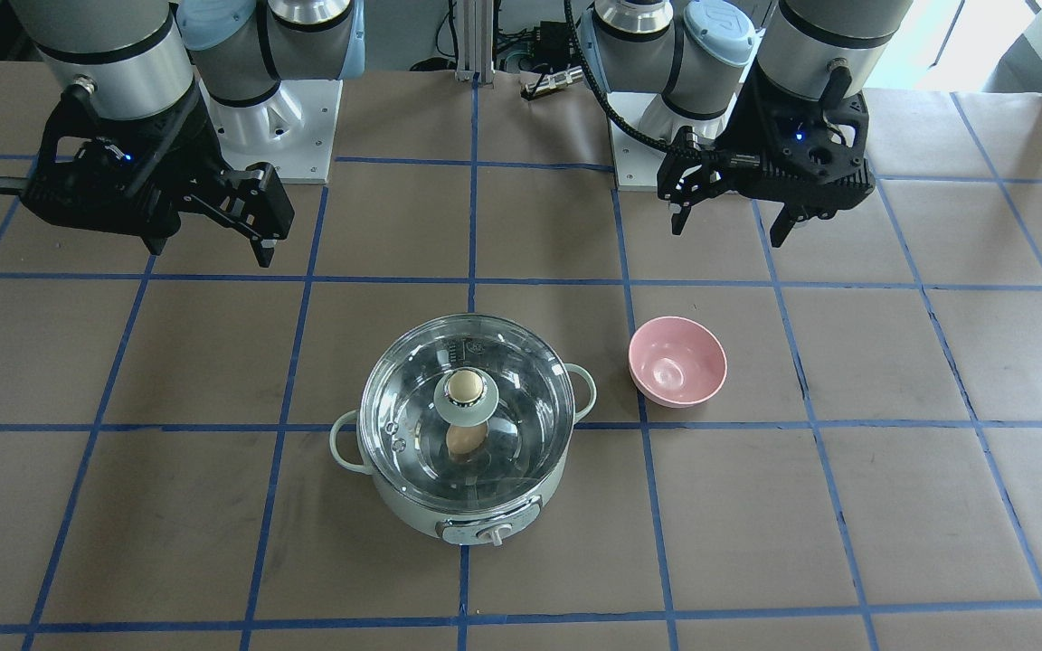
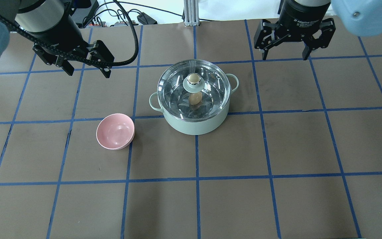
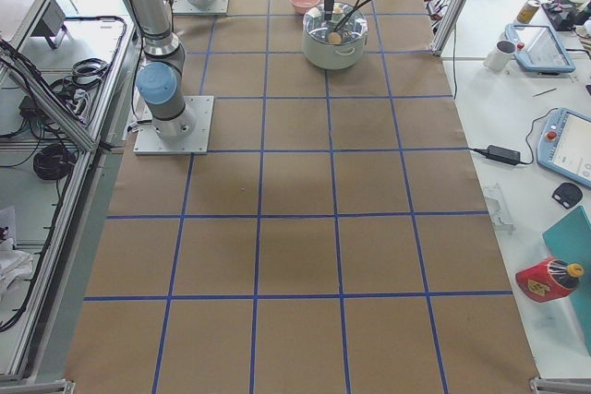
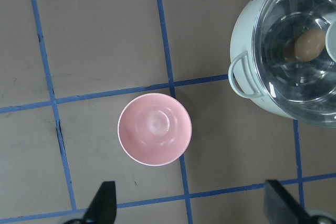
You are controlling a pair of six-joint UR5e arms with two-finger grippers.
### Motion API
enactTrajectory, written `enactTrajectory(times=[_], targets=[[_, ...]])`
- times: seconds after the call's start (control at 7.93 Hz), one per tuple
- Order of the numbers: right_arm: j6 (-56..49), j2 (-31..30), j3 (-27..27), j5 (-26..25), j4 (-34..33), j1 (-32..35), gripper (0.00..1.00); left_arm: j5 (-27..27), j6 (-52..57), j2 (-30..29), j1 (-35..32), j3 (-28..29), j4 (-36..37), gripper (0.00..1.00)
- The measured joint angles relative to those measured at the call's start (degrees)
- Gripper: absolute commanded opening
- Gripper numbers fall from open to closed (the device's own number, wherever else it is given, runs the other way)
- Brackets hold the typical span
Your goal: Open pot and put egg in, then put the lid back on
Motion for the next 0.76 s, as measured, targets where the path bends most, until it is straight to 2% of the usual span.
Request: enactTrajectory(times=[0.38,0.76], targets=[[-7.0,-1.0,0.1,0.0,2.4,-2.6,1.00,0.0,0.0,0.0,0.0,0.0,0.0,1.00],[-9.3,-1.5,0.4,0.1,3.4,-4.4,1.00,0.0,-0.1,0.0,0.0,0.1,0.0,1.00]])
